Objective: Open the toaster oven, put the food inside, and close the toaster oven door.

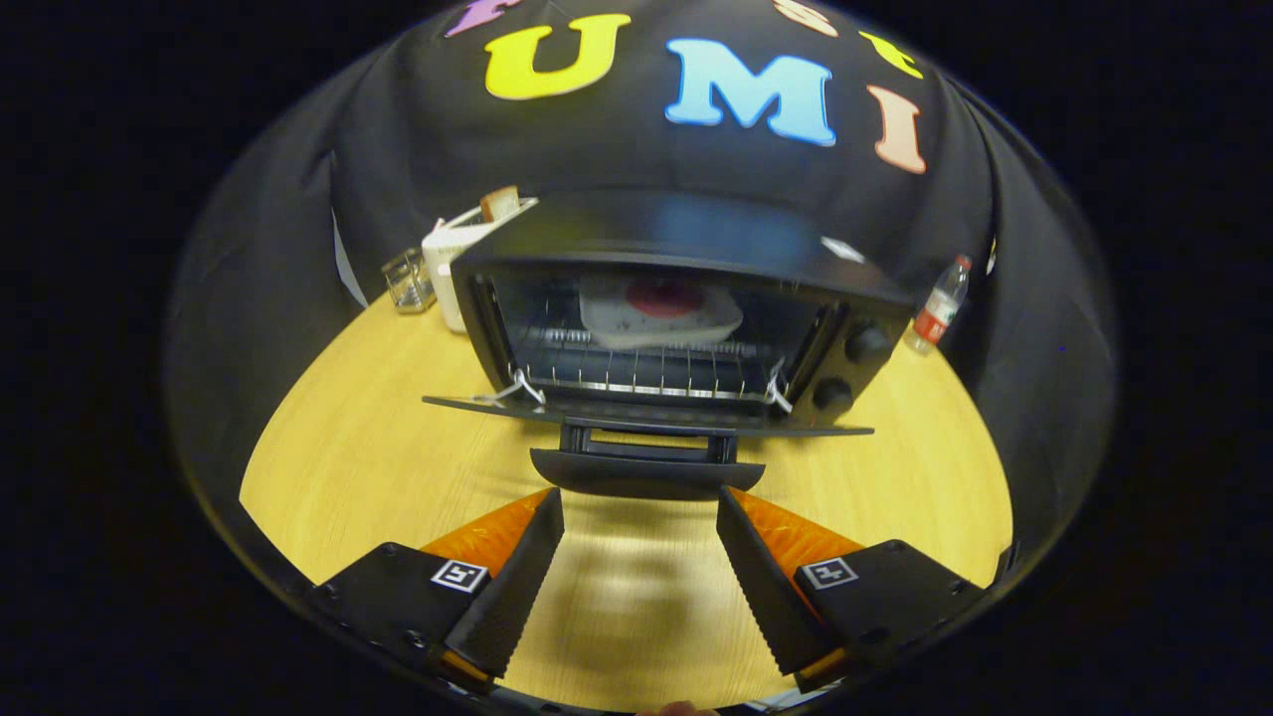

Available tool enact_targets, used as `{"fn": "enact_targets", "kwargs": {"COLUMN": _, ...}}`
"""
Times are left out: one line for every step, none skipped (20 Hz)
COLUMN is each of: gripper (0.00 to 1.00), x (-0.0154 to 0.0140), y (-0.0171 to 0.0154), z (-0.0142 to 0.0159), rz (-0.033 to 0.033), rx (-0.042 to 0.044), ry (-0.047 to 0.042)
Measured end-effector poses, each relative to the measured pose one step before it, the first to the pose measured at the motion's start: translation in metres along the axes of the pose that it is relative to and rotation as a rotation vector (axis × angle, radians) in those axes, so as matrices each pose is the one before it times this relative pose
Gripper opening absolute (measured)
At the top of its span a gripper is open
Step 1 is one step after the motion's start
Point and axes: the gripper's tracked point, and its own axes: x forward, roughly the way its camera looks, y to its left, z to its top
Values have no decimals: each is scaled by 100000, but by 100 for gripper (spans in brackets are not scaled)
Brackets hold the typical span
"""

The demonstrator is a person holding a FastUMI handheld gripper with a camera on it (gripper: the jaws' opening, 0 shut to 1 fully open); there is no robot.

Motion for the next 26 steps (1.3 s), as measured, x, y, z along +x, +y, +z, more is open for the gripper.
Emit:
{"fn": "enact_targets", "kwargs": {"gripper": 99, "x": -763, "y": 42, "z": 1517, "rz": -734, "rx": -2875, "ry": -5557}}
{"fn": "enact_targets", "kwargs": {"gripper": 99, "x": -844, "y": 134, "z": 1140, "rz": 209, "rx": -1421, "ry": -4374}}
{"fn": "enact_targets", "kwargs": {"gripper": 99, "x": -730, "y": 136, "z": 1199, "rz": 464, "rx": -300, "ry": -3966}}
{"fn": "enact_targets", "kwargs": {"gripper": 99, "x": -814, "y": -7, "z": 1269, "rz": 296, "rx": 456, "ry": -3748}}
{"fn": "enact_targets", "kwargs": {"gripper": 99, "x": -713, "y": 60, "z": 1360, "rz": 162, "rx": 647, "ry": -3209}}
{"fn": "enact_targets", "kwargs": {"gripper": 98, "x": -844, "y": -118, "z": 1190, "rz": 43, "rx": 574, "ry": -2738}}
{"fn": "enact_targets", "kwargs": {"gripper": 98, "x": -367, "y": -217, "z": 808, "rz": -91, "rx": 339, "ry": -2875}}
{"fn": "enact_targets", "kwargs": {"gripper": 98, "x": -680, "y": -320, "z": 989, "rz": -326, "rx": 321, "ry": -2884}}
{"fn": "enact_targets", "kwargs": {"gripper": 98, "x": -678, "y": -533, "z": 1016, "rz": -629, "rx": 627, "ry": -2546}}
{"fn": "enact_targets", "kwargs": {"gripper": 99, "x": -760, "y": -554, "z": 1053, "rz": -667, "rx": 687, "ry": -3139}}
{"fn": "enact_targets", "kwargs": {"gripper": 99, "x": -628, "y": -748, "z": 1076, "rz": -1086, "rx": 1111, "ry": -2640}}
{"fn": "enact_targets", "kwargs": {"gripper": 99, "x": -791, "y": -766, "z": 1115, "rz": -1058, "rx": 1230, "ry": -2830}}
{"fn": "enact_targets", "kwargs": {"gripper": 99, "x": -782, "y": -842, "z": 947, "rz": -1077, "rx": 1309, "ry": -2643}}
{"fn": "enact_targets", "kwargs": {"gripper": 98, "x": -764, "y": -854, "z": 1049, "rz": -1331, "rx": 1338, "ry": -2175}}
{"fn": "enact_targets", "kwargs": {"gripper": 98, "x": -755, "y": -945, "z": 1080, "rz": -1317, "rx": 685, "ry": -2571}}
{"fn": "enact_targets", "kwargs": {"gripper": 98, "x": -723, "y": -1039, "z": 1013, "rz": -1644, "rx": -213, "ry": -1882}}
{"fn": "enact_targets", "kwargs": {"gripper": 98, "x": -789, "y": -1354, "z": 784, "rz": -2134, "rx": -154, "ry": -1359}}
{"fn": "enact_targets", "kwargs": {"gripper": 98, "x": -754, "y": -1190, "z": 765, "rz": -1627, "rx": 598, "ry": -937}}
{"fn": "enact_targets", "kwargs": {"gripper": 98, "x": -644, "y": -1116, "z": 867, "rz": -1620, "rx": 1166, "ry": -1056}}
{"fn": "enact_targets", "kwargs": {"gripper": 98, "x": -679, "y": -1289, "z": 823, "rz": -1658, "rx": 845, "ry": -1630}}
{"fn": "enact_targets", "kwargs": {"gripper": 98, "x": -715, "y": -1537, "z": 905, "rz": -2329, "rx": 152, "ry": -1692}}
{"fn": "enact_targets", "kwargs": {"gripper": 98, "x": -857, "y": -1575, "z": 760, "rz": -2254, "rx": -563, "ry": -2226}}
{"fn": "enact_targets", "kwargs": {"gripper": 98, "x": -512, "y": -1332, "z": 477, "rz": -2066, "rx": -604, "ry": -1530}}
{"fn": "enact_targets", "kwargs": {"gripper": 98, "x": -377, "y": -1014, "z": 81, "rz": -1515, "rx": 103, "ry": -664}}
{"fn": "enact_targets", "kwargs": {"gripper": 98, "x": -247, "y": -679, "z": -419, "rz": -982, "rx": 971, "ry": 952}}
{"fn": "enact_targets", "kwargs": {"gripper": 98, "x": -184, "y": -611, "z": -614, "rz": -1037, "rx": 1655, "ry": 1732}}
